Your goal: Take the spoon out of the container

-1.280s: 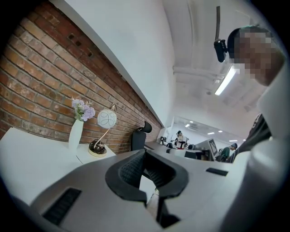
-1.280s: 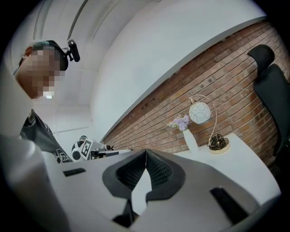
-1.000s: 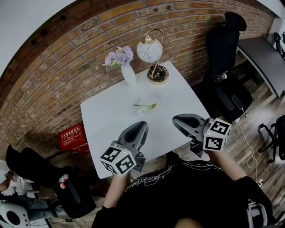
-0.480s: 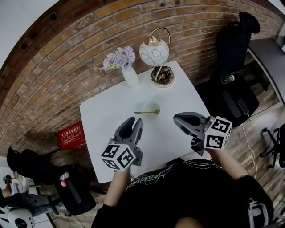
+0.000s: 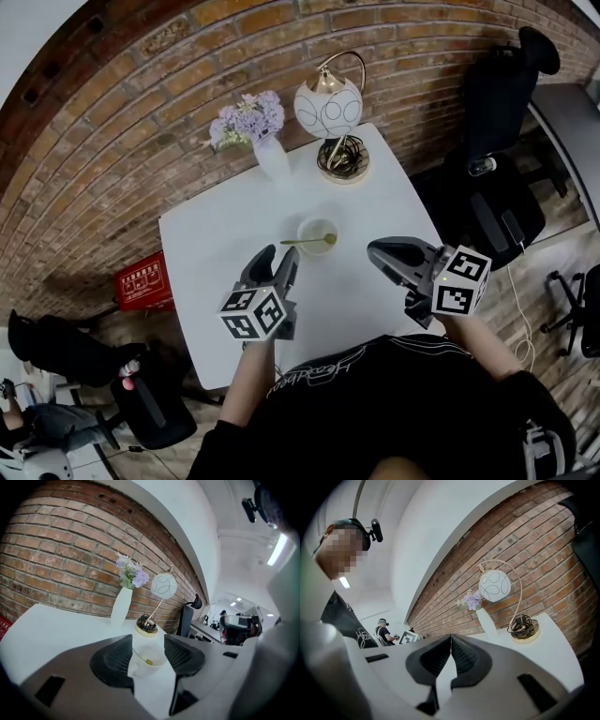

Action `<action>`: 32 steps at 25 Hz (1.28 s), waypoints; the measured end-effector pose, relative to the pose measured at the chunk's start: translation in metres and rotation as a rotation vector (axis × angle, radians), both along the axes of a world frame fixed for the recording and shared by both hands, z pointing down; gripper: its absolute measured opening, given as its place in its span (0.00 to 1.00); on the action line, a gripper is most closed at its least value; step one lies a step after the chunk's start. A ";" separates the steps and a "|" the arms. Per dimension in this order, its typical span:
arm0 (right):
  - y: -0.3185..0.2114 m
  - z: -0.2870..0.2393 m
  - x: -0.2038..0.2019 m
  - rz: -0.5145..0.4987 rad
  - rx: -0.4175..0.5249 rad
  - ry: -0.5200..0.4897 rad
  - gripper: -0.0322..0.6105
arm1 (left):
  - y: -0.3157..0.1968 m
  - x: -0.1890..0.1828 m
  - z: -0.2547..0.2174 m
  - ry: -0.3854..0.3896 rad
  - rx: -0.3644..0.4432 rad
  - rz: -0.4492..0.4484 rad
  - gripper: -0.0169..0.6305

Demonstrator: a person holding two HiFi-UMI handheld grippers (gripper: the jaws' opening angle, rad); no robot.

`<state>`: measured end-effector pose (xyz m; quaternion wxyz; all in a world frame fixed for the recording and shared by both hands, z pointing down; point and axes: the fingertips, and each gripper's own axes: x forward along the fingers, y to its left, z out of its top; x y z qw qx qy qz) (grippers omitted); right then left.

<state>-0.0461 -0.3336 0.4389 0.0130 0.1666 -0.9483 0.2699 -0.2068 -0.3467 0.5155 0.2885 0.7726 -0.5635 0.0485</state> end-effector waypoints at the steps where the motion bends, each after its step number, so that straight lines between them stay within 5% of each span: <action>1: -0.002 0.002 0.000 0.000 -0.004 0.003 0.05 | -0.002 -0.002 0.006 -0.001 -0.015 -0.008 0.32; 12: -0.020 0.018 0.005 0.020 -0.037 0.034 0.05 | -0.025 -0.011 0.060 0.052 -0.139 -0.067 0.24; 23: -0.021 0.028 0.009 0.037 -0.063 0.046 0.05 | -0.032 -0.007 0.062 0.126 -0.131 -0.096 0.06; 32: -0.016 0.028 0.012 0.050 -0.068 0.043 0.05 | -0.032 -0.002 0.057 0.150 -0.122 -0.101 0.04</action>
